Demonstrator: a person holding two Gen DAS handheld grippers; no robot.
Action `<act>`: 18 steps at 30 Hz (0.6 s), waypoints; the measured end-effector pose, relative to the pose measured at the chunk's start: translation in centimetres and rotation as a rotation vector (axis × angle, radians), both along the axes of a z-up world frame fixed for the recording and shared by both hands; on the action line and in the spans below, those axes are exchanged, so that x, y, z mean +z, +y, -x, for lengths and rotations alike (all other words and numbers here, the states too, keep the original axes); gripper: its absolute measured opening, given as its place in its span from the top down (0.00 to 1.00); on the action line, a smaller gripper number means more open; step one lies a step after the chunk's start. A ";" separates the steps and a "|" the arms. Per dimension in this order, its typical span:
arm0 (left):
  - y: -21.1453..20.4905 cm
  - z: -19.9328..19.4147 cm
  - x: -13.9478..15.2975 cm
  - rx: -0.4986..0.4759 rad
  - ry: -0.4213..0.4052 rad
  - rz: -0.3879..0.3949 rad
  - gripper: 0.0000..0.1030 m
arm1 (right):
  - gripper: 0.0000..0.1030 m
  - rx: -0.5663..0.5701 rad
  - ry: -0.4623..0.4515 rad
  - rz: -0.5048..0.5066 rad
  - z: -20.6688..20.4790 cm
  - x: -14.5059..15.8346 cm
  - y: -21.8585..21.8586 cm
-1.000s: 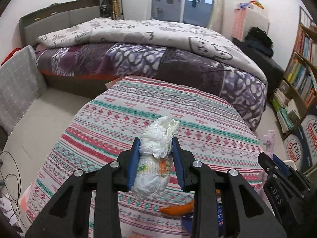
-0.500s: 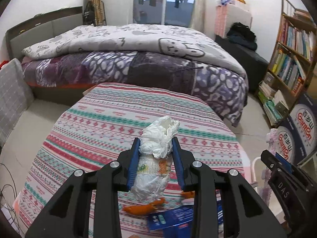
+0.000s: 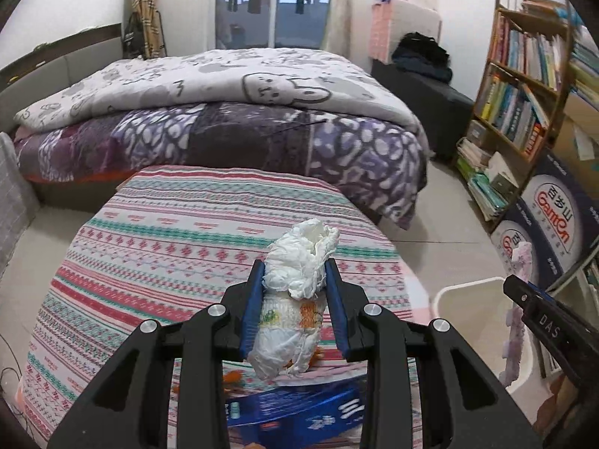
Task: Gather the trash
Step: 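Carry the tissue and pink strip over the white bin and open both tools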
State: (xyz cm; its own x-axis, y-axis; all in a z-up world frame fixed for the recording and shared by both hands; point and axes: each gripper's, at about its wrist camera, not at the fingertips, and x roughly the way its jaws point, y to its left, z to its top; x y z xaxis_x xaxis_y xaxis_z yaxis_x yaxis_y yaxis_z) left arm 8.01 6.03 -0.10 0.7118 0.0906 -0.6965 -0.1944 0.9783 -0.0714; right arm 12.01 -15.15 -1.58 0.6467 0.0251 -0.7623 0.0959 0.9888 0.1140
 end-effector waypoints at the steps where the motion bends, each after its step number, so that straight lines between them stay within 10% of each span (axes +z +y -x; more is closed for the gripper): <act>1: -0.5 -0.1 0.1 -0.009 -0.002 0.002 0.69 | 0.78 -0.011 0.004 0.002 0.0 -0.1 -0.5; 18: -11.0 -1.3 -1.4 -0.206 0.030 0.009 0.68 | 0.33 -0.250 0.004 0.002 0.8 0.8 -10.6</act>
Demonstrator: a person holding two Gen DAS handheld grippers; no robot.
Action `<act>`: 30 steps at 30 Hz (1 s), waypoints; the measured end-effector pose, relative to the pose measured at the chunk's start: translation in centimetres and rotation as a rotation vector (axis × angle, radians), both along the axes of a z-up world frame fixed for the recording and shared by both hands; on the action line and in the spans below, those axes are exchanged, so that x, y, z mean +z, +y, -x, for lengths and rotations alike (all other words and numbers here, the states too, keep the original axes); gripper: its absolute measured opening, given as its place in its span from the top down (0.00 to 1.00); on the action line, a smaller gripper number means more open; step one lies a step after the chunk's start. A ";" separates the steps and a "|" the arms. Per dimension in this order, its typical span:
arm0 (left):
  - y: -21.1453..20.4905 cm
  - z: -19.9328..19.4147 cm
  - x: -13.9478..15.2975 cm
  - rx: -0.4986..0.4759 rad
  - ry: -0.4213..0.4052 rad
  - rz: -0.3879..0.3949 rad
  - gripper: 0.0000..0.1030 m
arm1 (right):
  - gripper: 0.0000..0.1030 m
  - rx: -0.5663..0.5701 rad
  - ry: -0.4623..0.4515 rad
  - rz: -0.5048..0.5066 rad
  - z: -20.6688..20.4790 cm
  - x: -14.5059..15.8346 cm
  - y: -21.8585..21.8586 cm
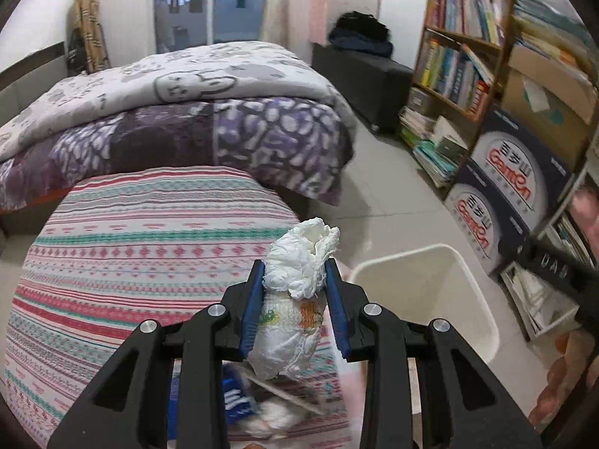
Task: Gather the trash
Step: 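Carry the tissue and pink strip over the white bin and open both tools, then grasp the grey fuzzy strip with the left tool while the right tool grasps an orange peel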
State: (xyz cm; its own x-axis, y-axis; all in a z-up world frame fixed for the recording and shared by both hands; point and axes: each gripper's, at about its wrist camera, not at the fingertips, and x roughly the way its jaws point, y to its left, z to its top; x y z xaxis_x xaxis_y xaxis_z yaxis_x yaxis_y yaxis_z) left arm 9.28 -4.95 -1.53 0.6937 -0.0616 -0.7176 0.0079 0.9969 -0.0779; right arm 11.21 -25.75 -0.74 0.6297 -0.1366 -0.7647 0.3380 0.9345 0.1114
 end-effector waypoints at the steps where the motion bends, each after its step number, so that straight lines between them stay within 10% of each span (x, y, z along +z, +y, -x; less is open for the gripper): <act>1: -0.7 -0.1 -0.2 -0.015 0.008 0.004 0.68 | 0.32 -0.011 -0.002 -0.004 0.1 0.1 -0.5; 22: -8.3 -0.8 -5.0 -0.261 0.164 0.186 0.51 | 0.12 -0.141 -0.002 -0.053 1.5 0.4 -7.7; 30: -7.1 -0.6 -4.1 -0.230 0.154 0.144 0.47 | 0.09 -0.112 0.010 -0.032 1.1 0.1 -6.1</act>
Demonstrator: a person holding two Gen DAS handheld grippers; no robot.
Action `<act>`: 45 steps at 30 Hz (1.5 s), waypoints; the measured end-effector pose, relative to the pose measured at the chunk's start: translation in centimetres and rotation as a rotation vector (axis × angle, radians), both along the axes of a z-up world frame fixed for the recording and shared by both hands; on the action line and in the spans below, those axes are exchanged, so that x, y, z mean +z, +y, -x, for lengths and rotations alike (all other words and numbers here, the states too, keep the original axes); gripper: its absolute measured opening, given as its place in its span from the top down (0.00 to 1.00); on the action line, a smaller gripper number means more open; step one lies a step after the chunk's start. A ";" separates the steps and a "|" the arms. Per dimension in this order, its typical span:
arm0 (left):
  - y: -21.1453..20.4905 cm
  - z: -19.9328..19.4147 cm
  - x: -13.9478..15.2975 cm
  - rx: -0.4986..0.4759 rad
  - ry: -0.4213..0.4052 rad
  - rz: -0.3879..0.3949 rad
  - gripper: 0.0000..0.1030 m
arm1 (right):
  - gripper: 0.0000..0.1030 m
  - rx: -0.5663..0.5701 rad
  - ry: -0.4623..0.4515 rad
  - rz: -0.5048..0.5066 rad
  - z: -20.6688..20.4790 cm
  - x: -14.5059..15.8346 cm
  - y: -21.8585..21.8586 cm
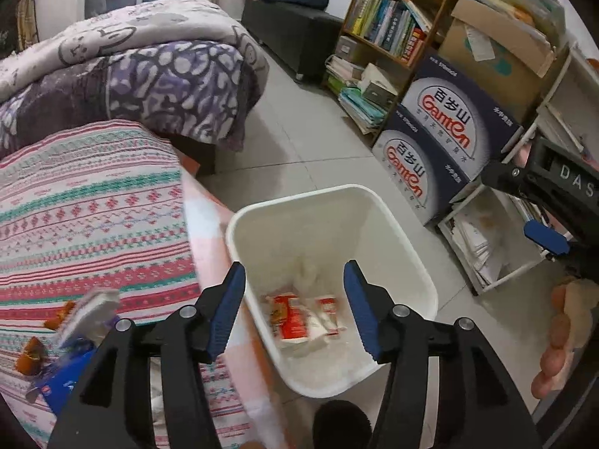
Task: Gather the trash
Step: 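Grasp the grey fuzzy strip with the left tool while the right tool grasps an orange peel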
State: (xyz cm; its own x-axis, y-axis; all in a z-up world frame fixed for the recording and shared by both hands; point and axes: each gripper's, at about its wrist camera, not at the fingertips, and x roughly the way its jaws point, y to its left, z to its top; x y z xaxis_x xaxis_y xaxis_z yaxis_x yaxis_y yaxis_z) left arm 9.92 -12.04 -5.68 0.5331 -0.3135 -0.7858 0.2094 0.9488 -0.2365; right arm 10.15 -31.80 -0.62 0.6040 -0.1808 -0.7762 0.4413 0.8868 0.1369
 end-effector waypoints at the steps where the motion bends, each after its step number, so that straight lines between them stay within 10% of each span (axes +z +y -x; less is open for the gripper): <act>1: 0.4 0.2 0.1 0.007 -0.005 -0.016 0.47 | 0.09 0.009 0.004 0.000 -0.1 -0.1 0.4; 19: 8.5 -0.8 -2.6 0.089 0.042 -0.362 0.39 | 0.07 0.194 0.074 0.072 -1.2 -1.8 8.8; 22: 9.5 -1.5 -3.8 0.072 0.082 -0.357 0.43 | 0.07 0.221 0.090 0.075 -1.4 -2.2 9.7; 25: 10.4 -1.7 -4.0 0.059 0.097 -0.322 0.75 | 0.07 0.245 0.100 0.064 -1.7 -2.5 10.5; 28: 11.8 -1.4 -3.3 0.083 0.085 -0.288 0.86 | 0.07 0.281 0.099 0.050 -1.8 -2.5 11.6; 45: 25.5 2.5 4.0 0.353 -0.044 -0.184 0.90 | 0.15 0.647 0.152 0.067 -0.5 -4.9 26.1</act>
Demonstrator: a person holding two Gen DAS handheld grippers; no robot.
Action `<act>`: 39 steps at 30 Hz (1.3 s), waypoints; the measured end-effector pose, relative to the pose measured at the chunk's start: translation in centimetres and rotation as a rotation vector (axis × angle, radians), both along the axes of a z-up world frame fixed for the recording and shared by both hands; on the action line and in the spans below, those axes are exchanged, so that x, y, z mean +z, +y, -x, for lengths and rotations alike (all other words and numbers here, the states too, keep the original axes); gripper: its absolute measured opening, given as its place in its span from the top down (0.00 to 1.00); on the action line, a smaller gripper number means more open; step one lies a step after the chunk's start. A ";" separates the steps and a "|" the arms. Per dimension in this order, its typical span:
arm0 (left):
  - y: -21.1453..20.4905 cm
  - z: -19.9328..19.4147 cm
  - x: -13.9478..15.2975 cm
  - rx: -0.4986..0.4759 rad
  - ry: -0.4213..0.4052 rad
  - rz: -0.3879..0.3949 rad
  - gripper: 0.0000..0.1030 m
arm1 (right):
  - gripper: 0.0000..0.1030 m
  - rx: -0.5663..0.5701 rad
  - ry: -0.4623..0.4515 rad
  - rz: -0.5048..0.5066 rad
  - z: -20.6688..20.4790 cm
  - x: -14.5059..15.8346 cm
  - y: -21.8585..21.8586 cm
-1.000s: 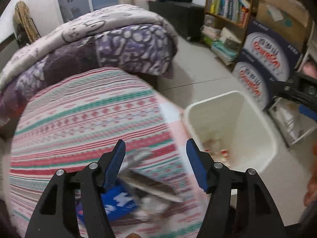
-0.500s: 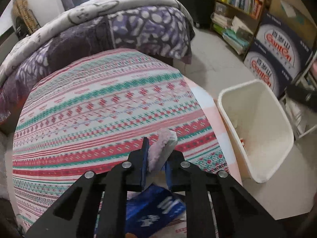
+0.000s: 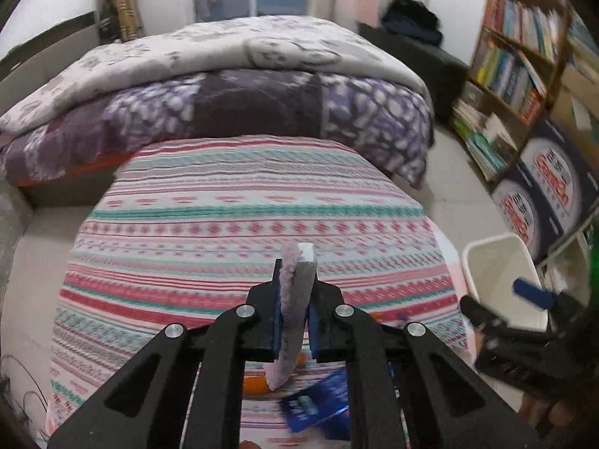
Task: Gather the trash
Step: 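Grasp the grey fuzzy strip with the left tool while the right tool grasps an orange peel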
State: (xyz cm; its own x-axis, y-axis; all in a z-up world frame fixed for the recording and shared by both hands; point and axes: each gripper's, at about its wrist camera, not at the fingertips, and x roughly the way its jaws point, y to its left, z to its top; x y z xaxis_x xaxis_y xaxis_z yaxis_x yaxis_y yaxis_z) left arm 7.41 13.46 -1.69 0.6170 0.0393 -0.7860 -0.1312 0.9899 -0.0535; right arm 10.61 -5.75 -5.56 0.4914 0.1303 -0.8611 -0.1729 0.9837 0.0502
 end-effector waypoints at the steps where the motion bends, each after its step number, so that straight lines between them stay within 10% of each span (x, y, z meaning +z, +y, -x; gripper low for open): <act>1: 0.9 0.4 0.3 0.018 -0.008 0.000 0.90 | 0.16 0.026 0.007 0.000 0.1 -0.3 1.2; 26: 13.3 5.1 -1.4 0.224 0.032 0.044 0.90 | 0.21 0.415 0.198 0.098 4.1 -9.2 18.5; 33: 13.7 5.3 -2.1 0.238 0.047 0.042 0.90 | 0.81 0.408 0.157 0.075 3.9 -8.3 18.3; 39: 13.2 5.3 -2.2 0.237 0.045 0.030 0.90 | 0.87 0.360 0.179 -0.043 2.6 -7.6 16.7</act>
